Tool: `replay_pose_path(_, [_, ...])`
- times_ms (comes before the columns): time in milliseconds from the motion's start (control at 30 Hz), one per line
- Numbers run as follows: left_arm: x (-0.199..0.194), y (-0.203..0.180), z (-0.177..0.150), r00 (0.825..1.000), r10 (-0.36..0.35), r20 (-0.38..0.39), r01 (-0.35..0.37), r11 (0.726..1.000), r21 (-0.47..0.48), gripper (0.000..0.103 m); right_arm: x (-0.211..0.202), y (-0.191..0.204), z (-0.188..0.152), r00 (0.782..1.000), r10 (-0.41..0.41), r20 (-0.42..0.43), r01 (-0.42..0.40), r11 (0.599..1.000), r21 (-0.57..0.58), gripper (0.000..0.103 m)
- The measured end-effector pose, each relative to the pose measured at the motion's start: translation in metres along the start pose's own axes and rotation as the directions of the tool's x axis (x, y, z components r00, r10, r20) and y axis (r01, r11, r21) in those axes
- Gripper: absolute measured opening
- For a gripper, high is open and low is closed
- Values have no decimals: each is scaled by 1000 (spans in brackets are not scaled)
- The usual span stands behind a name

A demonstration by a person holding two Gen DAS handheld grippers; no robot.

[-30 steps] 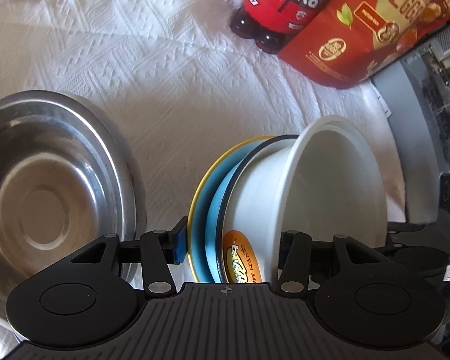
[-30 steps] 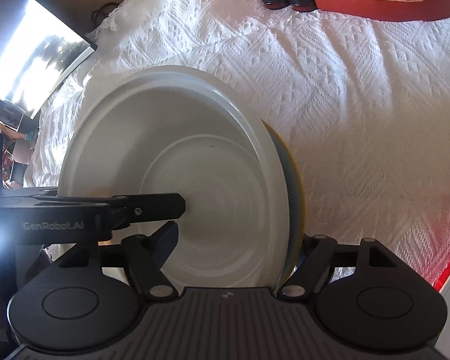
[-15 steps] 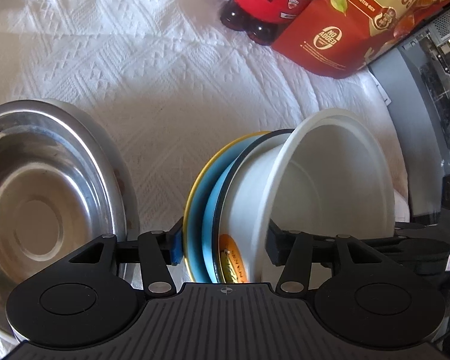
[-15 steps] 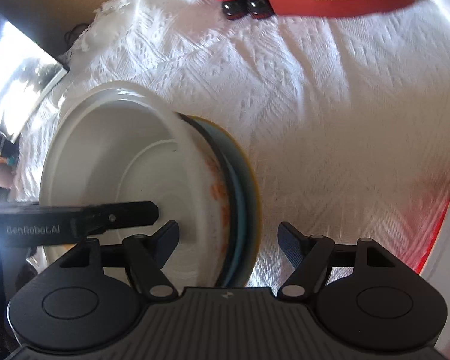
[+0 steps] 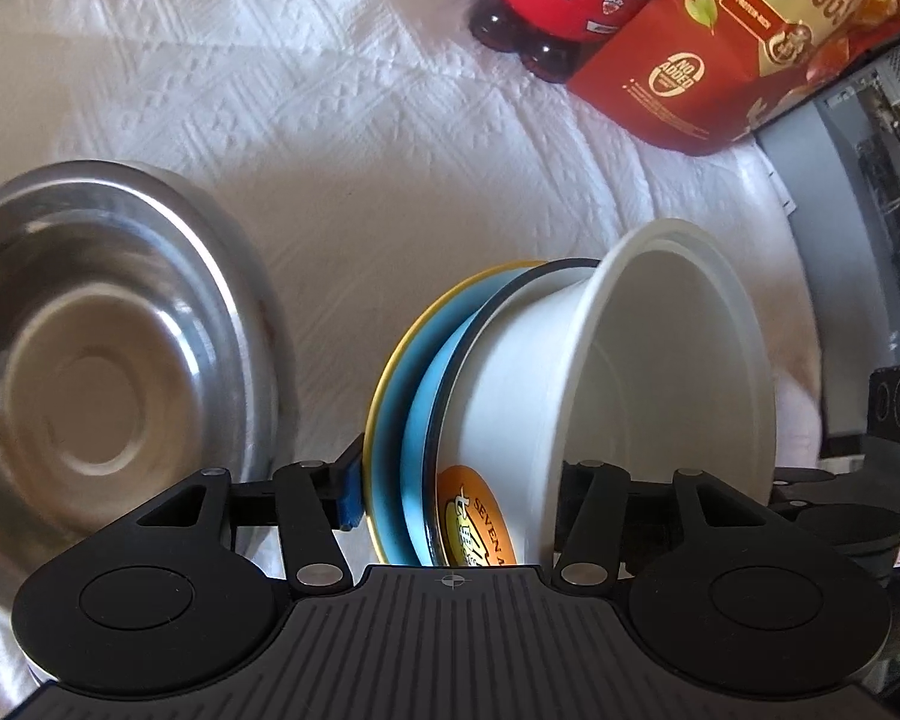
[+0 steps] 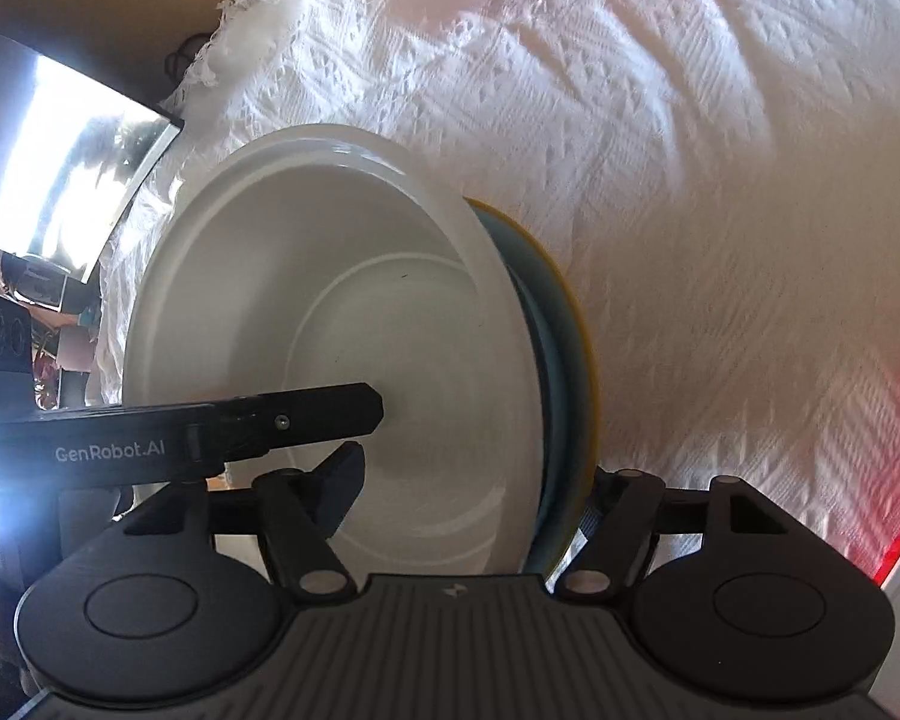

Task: Organize plates and bowls
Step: 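Hold the tilted bowl stack with both grippers and carry it toward the steel bowl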

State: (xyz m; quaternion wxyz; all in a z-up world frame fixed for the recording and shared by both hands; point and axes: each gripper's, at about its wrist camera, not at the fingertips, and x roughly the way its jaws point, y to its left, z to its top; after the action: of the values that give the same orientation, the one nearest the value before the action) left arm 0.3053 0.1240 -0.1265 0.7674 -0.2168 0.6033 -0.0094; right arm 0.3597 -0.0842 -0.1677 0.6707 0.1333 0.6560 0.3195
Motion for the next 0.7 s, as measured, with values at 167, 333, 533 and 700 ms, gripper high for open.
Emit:
replay_pose_path(167, [-6, 3, -10, 999, 44, -11, -44, 999, 15, 57, 9, 10, -8, 999, 25, -39, -24, 1000, 5, 71])
replay_pose_path(333, [-12, 8, -24, 999, 43, -24, -43, 999, 15, 57, 12, 22, -21, 997, 17, -81, -20, 999, -37, 71])
replay_pose_path(533, [-22, 7, -33, 999, 45, 5, -45, 999, 21, 55, 15, 23, -25, 997, -9, -82, 5, 999, -41, 70])
replay_pose_path(700, [-37, 5, -33, 995, 77, 59, -79, 996, 34, 55, 0, 31, -25, 996, -92, 11, 93, 992, -80, 69])
